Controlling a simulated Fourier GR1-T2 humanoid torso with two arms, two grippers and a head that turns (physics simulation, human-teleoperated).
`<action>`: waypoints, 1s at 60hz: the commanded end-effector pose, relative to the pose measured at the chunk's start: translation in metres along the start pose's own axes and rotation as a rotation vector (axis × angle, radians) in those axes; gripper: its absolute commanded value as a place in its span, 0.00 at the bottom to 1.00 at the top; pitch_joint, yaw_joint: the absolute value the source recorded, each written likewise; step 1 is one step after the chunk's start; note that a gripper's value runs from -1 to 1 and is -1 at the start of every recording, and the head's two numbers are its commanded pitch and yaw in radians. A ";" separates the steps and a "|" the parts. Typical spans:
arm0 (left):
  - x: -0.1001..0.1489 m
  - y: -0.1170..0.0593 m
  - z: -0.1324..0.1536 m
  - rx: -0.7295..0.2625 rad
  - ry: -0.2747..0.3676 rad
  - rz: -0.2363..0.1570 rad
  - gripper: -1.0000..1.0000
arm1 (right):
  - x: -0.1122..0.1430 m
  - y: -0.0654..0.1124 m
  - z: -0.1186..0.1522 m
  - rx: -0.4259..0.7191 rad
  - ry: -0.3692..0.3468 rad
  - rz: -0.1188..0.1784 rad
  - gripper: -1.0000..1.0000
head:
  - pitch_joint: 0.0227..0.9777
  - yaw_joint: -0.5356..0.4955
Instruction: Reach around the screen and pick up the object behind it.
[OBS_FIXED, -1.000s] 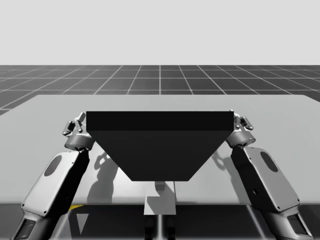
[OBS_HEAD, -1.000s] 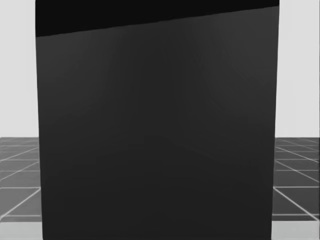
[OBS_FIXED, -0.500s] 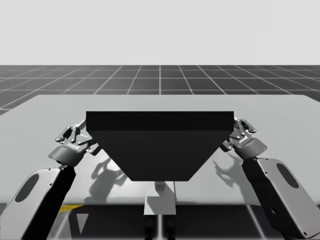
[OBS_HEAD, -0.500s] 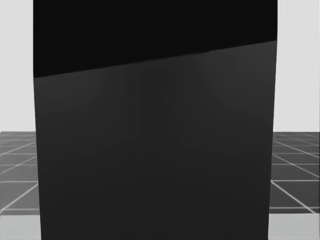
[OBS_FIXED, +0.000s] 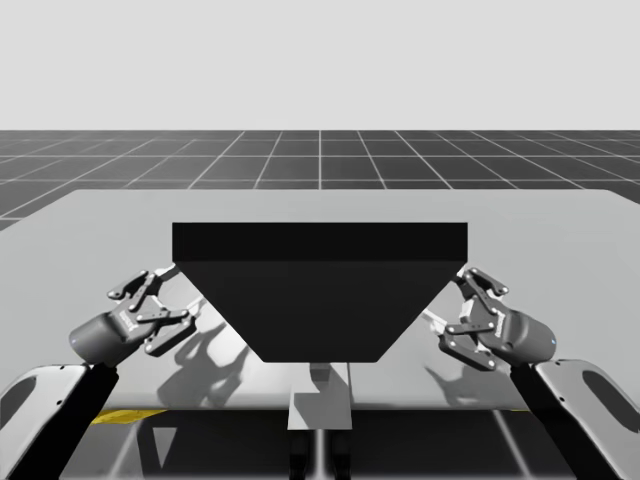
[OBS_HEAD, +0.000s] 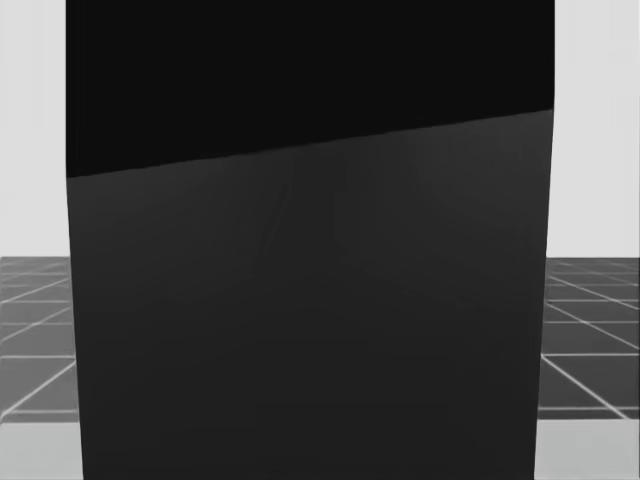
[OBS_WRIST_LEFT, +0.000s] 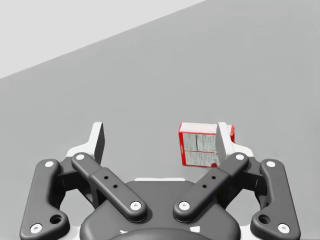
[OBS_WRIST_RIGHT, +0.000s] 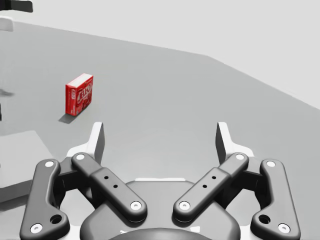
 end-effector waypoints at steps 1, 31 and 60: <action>-0.010 -0.006 0.005 -0.097 0.035 -0.032 0.00 | -0.007 0.019 0.008 0.126 0.018 0.015 0.00 | 0.09 0.50; -0.032 -0.011 -0.059 -0.181 0.106 -0.056 0.00 | -0.018 0.026 0.000 0.189 0.023 0.043 0.00 | 0.10 0.54; -0.066 -0.025 -0.122 -0.235 0.172 0.013 0.00 | -0.024 0.029 -0.003 0.199 0.028 0.064 0.00 | 0.12 0.54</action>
